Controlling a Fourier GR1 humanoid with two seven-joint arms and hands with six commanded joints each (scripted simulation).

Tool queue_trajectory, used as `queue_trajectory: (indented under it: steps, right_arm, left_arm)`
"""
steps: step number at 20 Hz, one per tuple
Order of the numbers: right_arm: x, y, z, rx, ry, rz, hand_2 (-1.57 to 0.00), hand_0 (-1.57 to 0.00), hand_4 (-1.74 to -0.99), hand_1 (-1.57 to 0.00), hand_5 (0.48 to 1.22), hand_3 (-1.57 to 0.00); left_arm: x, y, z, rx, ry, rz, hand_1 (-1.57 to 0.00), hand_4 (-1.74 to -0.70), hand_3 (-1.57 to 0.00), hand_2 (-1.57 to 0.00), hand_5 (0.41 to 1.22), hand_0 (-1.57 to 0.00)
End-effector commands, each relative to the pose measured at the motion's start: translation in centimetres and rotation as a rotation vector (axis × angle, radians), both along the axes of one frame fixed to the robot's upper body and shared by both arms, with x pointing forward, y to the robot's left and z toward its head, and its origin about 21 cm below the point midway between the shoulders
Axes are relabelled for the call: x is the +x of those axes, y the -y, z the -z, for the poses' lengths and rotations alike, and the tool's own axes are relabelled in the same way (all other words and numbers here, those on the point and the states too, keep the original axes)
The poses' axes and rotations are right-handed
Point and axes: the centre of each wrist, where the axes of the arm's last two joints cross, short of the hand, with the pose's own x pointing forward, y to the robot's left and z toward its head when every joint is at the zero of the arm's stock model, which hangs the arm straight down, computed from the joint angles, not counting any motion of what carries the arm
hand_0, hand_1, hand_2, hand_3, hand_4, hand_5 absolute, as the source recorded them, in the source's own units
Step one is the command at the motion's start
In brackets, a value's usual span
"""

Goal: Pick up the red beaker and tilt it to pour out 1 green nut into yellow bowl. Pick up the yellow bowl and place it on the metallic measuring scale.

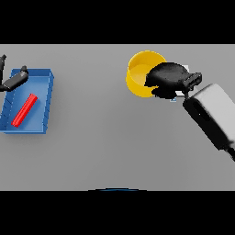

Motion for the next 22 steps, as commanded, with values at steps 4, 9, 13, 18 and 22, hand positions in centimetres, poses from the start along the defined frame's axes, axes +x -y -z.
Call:
queue_trajectory:
  steps: [4, 9, 13, 18, 22]
  right_arm:
    - [1.6, 2.6, 0.4, 0.007, 0.022, 0.082, -1.57, -1.57, -1.72, -1.57, 1.221, -1.23]
    - [3.8, 5.5, 1.3, 0.039, 0.011, 0.201, -1.57, -1.57, -1.72, -1.57, 1.221, -1.18]
    - [4.9, 7.3, 3.2, 0.024, 0.004, 0.269, -1.57, -1.57, -1.722, -1.57, 1.221, -1.21]
    - [5.7, 8.5, 5.6, 0.027, -0.01, 0.305, -1.57, -1.57, -1.724, -1.57, 1.221, -1.39]
    - [6.3, 8.3, 7.2, 0.026, -0.018, 0.346, -1.56, -1.57, -1.727, -1.52, 1.221, -1.48]
  left_arm:
    - [-0.2, 0.5, -0.8, 0.015, -0.017, -0.014, 0.0, -0.81, 0.0, 0.0, 0.739, 0.0]
    - [-0.8, 0.6, -0.7, 0.006, -0.029, -0.027, 0.0, -0.83, 0.0, 0.0, 0.769, 0.0]
    - [-0.9, 0.1, -0.9, 0.008, -0.032, -0.047, 0.0, -0.82, 0.0, 0.0, 0.765, 0.0]
    - [-0.5, 0.5, -0.8, 0.021, -0.041, -0.045, 0.0, -0.81, 0.0, 0.0, 0.753, 0.0]
    - [-0.6, 0.5, -0.8, 0.022, -0.041, -0.046, 0.0, -0.8, 0.0, 0.0, 0.733, 0.0]
